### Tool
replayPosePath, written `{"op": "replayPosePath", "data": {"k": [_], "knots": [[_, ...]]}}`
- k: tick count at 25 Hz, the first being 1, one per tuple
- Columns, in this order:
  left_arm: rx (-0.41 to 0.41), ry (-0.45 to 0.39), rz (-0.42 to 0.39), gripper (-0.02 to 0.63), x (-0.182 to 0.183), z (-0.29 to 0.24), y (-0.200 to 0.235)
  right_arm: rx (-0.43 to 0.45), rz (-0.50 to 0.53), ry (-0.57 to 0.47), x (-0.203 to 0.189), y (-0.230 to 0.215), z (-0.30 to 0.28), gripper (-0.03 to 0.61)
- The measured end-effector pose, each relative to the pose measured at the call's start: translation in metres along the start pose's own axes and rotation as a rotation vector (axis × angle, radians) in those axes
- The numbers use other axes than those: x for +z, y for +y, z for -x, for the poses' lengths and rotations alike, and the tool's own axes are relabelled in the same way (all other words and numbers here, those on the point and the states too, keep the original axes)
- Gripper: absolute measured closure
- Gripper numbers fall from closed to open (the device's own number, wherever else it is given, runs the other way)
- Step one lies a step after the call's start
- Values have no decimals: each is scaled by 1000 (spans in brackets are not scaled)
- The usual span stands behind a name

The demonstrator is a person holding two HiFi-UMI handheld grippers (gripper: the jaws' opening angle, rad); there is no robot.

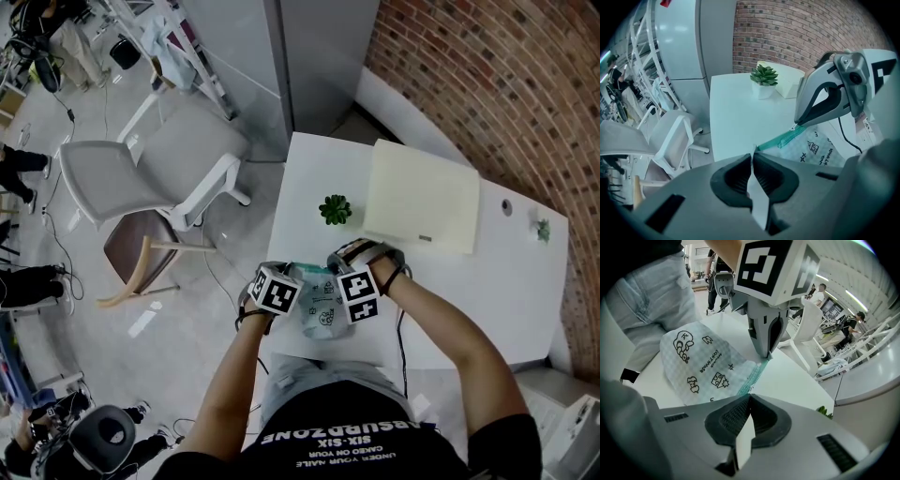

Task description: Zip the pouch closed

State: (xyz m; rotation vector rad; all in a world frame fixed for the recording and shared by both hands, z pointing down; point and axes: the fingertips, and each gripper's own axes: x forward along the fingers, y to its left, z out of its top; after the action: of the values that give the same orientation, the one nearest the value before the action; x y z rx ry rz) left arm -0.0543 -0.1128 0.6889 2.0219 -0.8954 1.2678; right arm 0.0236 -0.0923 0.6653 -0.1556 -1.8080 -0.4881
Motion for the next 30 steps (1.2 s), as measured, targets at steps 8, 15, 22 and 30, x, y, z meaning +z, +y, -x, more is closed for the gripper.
{"op": "replayPosePath", "data": {"k": [8, 15, 22, 30], "knots": [[-20, 28, 38, 592, 1, 0, -1, 4, -23, -4, -3, 3, 4, 578], [-12, 26, 39, 592, 2, 1, -2, 2, -33, -2, -5, 5, 6, 578], [-16, 25, 42, 592, 2, 1, -1, -5, -74, -13, -8, 5, 7, 578], [-15, 36, 35, 592, 2, 0, -1, -4, -80, -25, -7, 6, 10, 578]]}}
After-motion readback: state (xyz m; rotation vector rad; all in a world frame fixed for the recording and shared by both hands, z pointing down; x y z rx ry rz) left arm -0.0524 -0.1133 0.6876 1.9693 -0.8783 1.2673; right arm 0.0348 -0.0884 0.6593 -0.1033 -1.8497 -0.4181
